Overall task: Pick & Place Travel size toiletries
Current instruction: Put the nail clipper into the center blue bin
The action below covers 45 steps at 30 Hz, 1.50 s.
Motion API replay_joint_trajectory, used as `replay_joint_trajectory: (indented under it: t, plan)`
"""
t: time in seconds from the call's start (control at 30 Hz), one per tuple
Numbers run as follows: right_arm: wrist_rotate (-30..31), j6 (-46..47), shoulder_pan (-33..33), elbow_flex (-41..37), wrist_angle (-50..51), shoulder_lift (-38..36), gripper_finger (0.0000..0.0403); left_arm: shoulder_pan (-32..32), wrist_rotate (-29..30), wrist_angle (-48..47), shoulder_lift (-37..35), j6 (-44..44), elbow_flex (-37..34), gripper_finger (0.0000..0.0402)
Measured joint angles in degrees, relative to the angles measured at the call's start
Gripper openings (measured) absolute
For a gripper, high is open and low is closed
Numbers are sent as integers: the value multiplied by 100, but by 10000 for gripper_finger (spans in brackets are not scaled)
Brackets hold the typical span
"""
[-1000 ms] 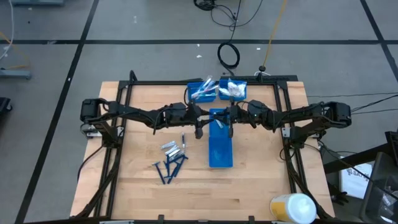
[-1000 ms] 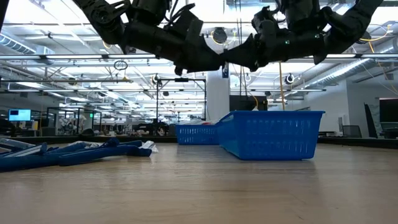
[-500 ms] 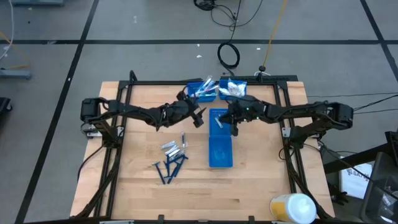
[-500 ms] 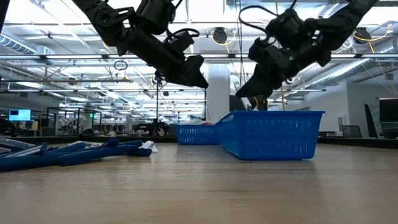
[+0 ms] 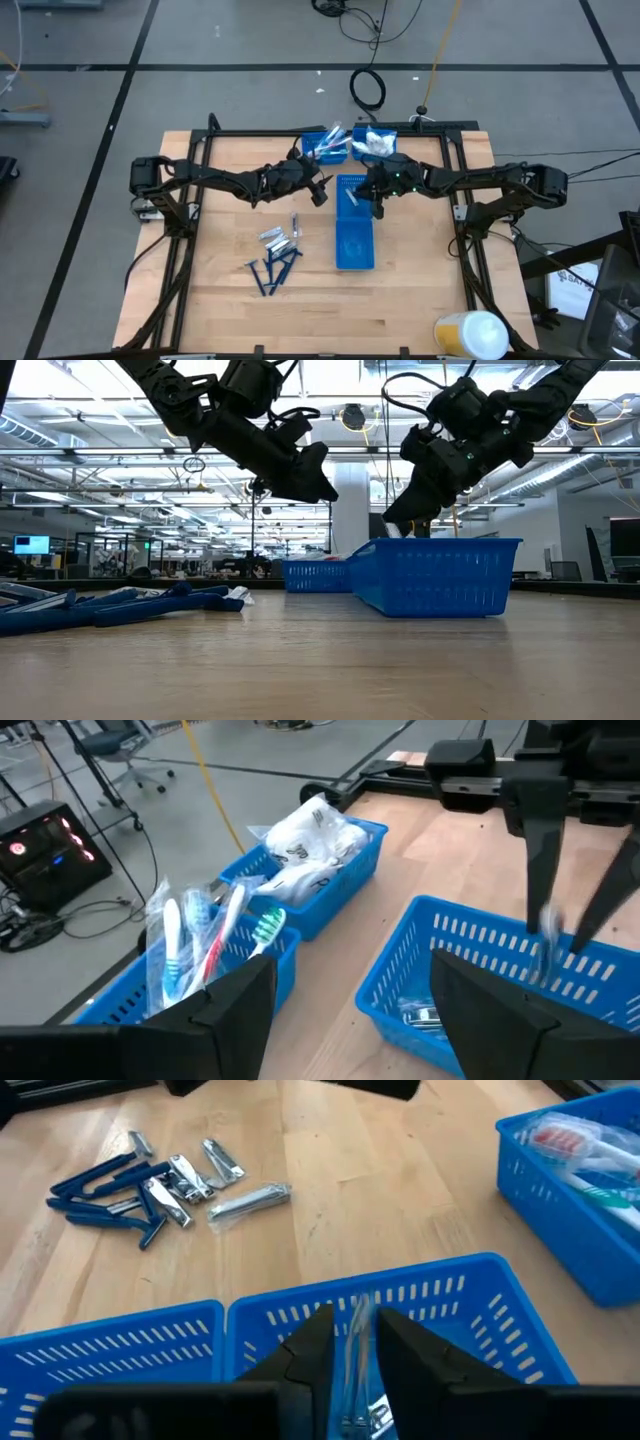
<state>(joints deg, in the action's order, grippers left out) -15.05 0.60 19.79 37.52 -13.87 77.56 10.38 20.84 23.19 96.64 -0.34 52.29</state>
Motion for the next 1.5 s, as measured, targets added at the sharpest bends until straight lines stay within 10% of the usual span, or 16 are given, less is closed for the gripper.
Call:
replay_joint_trajectory:
  t: [0.6,0.93,1.17,1.5]
  plan:
    - [15,24,0,0,-238,0,166,-100,-422,-1489,-4,-156,0,255]
    - [18,-15,0,0,-302,0,161,-525,-1980,-3930,-4,-2387,0,255]
    - [15,135,0,0,-509,0,161,-677,-1815,-4589,-4,-4534,0,255]
    - [13,306,0,0,-514,0,161,-657,-1384,-5103,28,-5109,2,255]
